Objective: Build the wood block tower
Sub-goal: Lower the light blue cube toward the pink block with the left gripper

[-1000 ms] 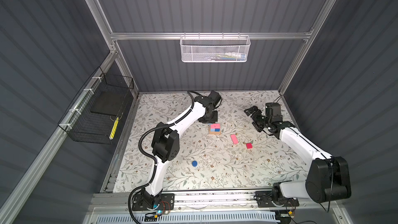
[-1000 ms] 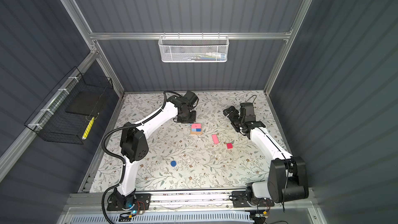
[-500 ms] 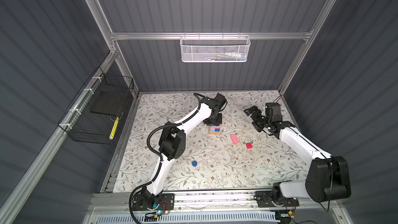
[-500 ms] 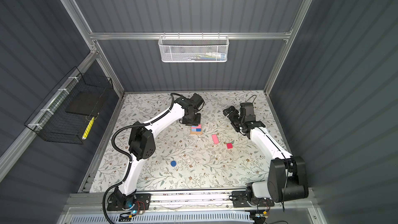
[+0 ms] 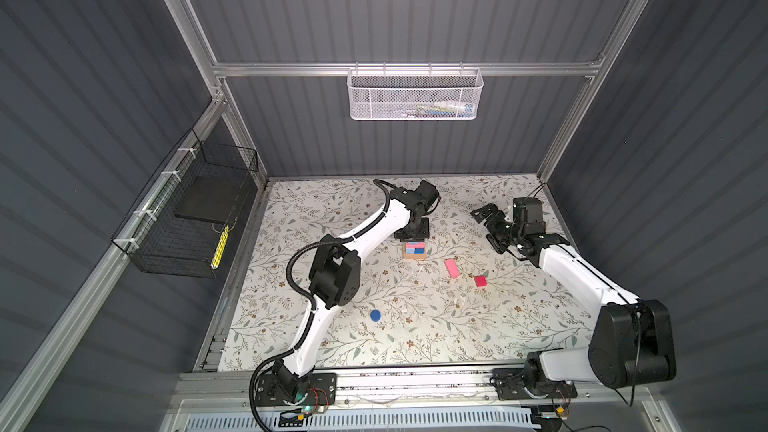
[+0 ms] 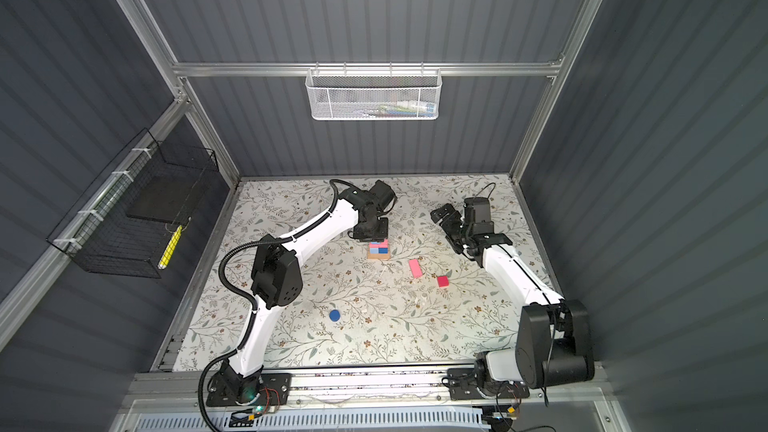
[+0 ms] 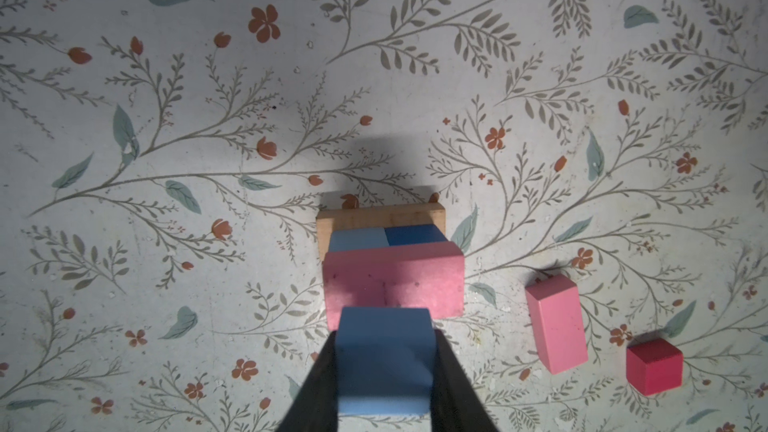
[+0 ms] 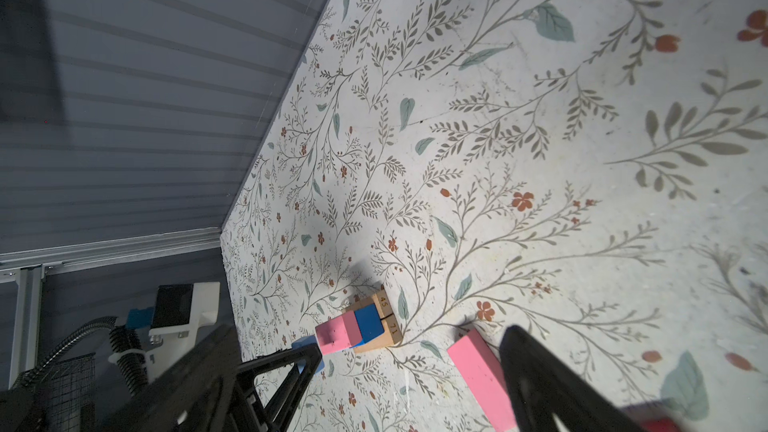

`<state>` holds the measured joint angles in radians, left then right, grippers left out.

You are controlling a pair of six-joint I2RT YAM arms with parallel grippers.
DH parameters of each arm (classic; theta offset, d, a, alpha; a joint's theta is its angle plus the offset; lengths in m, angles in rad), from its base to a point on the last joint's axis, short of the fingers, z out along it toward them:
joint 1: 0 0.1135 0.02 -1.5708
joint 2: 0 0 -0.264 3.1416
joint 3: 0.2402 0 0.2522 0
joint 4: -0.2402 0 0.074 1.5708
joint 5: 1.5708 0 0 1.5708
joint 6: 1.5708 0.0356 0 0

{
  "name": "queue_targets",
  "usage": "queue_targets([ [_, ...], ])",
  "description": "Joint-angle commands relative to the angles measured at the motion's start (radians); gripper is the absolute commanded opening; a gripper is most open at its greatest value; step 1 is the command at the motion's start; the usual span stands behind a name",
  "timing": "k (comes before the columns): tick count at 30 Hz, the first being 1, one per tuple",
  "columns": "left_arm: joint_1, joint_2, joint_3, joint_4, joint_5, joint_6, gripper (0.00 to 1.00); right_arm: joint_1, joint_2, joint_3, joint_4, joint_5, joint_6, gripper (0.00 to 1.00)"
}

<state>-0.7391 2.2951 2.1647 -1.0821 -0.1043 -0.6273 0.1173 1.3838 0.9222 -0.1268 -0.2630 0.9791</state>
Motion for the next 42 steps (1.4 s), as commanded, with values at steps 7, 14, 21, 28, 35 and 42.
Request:
queue_targets([
  [7,-0.003,0.033,0.036,-0.034,-0.032,-0.025,0.04,-0.008,0.011,0.004,0.007,-0.010,-0.017,0.99],
  [14,-0.004,0.045,0.043,-0.039,-0.036,-0.024,0.06,-0.011,0.012,0.004,0.009,-0.010,-0.017,0.99],
  [21,-0.003,0.050,0.046,-0.040,-0.046,-0.027,0.07,-0.013,0.015,0.004,0.010,-0.013,-0.017,0.99],
  [28,-0.004,0.055,0.050,-0.041,-0.044,-0.028,0.11,-0.014,0.016,0.003,0.012,-0.016,-0.017,0.99],
  [35,-0.003,0.058,0.048,-0.042,-0.041,-0.029,0.17,-0.016,0.014,0.001,0.012,-0.015,-0.017,0.99],
  [42,-0.004,0.058,0.049,-0.043,-0.043,-0.030,0.24,-0.018,0.014,0.000,0.012,-0.017,-0.016,0.99],
])
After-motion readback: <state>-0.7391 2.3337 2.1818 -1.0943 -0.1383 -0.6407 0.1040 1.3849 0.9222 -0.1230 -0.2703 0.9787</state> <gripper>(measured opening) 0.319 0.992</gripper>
